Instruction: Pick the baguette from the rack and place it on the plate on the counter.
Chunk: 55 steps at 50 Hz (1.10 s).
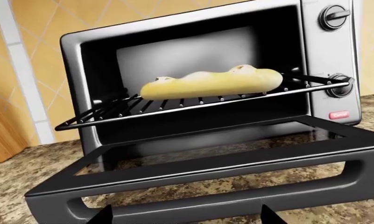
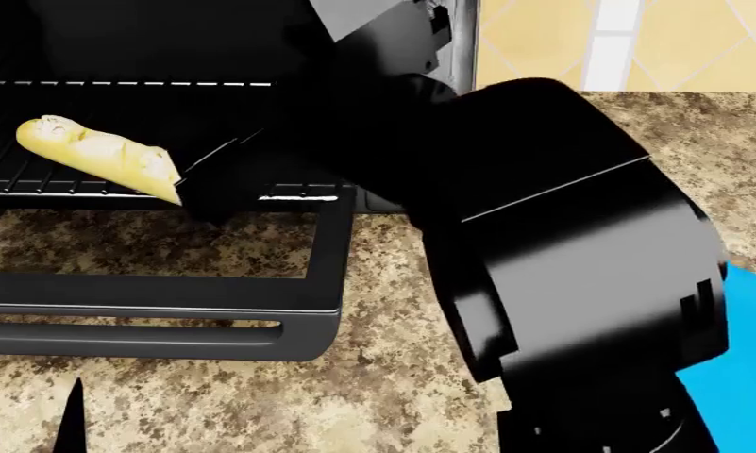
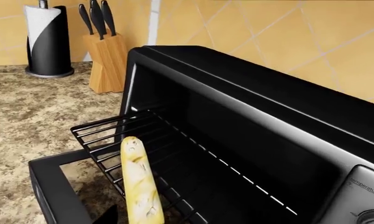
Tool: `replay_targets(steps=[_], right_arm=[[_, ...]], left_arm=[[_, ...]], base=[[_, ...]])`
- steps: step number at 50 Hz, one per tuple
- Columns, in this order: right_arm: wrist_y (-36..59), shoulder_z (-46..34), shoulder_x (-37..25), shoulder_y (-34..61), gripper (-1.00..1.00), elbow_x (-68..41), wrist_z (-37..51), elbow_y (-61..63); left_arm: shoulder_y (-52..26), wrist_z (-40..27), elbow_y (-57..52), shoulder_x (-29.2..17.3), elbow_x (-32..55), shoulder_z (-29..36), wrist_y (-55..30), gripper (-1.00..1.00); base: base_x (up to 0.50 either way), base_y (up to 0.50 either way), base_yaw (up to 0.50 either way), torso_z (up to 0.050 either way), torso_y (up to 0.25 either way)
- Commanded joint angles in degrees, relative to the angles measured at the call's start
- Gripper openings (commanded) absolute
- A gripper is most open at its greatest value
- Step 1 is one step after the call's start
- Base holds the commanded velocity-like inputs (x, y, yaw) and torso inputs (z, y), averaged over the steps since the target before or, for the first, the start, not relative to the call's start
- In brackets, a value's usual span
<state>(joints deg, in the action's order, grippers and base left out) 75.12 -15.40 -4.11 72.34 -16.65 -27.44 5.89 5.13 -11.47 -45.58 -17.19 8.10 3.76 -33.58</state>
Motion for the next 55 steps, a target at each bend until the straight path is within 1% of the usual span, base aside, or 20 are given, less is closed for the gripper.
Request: replay_targets(steps=[1, 16, 24, 35, 44, 55], right_arm=[[-3.4, -1.6, 1.4, 2.0, 1.00, -1.2, -1.3, -8.1], [-9.7, -5.4, 2.7, 4.3, 1.00, -1.6, -1.7, -18.8], [-13.2, -8.0, 3.4, 5.8, 1.00, -3.7, -1.3, -24.2], [-13.8, -13.3, 2.8, 5.2, 1.00, -6.0, -0.7, -25.1], [-13.3, -15.1, 2.5, 6.1, 1.00, -7.6, -0.5, -24.9], [-15.0, -17.7, 2.9, 7.6, 1.00, -8.8, -0.2, -27.8]], left_arm=[[0.2, -0.2, 0.4, -0.2, 0.3, 0.1, 0.3, 1.00], [1.3, -0.1, 2.1, -0.3, 0.7, 0.4, 2.6, 1.00], [1.9, 0.0, 2.8, -0.5, 1.0, 0.4, 3.5, 1.00], [1.8, -0.1, 2.6, -0.6, 1.2, 1.3, 3.4, 1.00], [1.6, -0.1, 3.8, -0.6, 1.0, 1.9, 4.1, 1.00], [2.2, -0.2, 4.0, -1.0, 1.1, 2.0, 5.1, 1.00]], base=[[0.00, 0.00, 0.00, 0.000, 0.000], [0.00, 0.00, 0.00, 0.000, 0.000], [0.00, 0.00, 0.00, 0.000, 0.000], [0.00, 0.00, 0.00, 0.000, 0.000], [0.00, 0.00, 0.00, 0.000, 0.000], [0.00, 0.00, 0.00, 0.000, 0.000]])
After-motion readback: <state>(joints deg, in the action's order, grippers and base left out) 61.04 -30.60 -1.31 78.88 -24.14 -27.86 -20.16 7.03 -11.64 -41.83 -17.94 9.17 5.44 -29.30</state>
